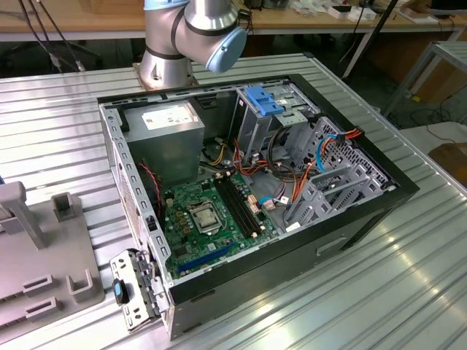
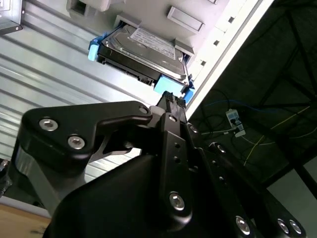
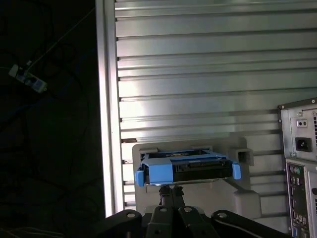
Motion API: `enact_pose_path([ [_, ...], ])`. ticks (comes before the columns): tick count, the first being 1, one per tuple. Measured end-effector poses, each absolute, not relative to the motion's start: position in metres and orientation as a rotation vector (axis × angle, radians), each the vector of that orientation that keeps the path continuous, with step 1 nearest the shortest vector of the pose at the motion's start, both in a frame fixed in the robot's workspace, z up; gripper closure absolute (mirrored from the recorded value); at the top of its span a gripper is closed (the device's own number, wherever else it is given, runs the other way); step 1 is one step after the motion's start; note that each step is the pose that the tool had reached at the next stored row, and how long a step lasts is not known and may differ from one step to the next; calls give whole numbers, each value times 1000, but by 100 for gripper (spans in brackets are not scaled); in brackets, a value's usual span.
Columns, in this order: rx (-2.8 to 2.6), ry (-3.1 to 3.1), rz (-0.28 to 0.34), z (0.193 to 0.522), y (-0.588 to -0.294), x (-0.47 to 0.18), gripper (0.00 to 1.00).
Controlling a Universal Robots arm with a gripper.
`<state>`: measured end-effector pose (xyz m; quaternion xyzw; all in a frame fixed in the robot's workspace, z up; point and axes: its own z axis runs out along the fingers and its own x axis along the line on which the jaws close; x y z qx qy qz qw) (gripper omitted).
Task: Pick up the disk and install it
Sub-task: 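Reach for the disk, then pick up the disk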
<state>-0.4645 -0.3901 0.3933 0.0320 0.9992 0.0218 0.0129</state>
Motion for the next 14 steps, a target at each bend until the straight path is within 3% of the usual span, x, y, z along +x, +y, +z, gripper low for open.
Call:
enact_pose_path([
  [14, 58, 3115, 69, 393, -390, -465, 89],
])
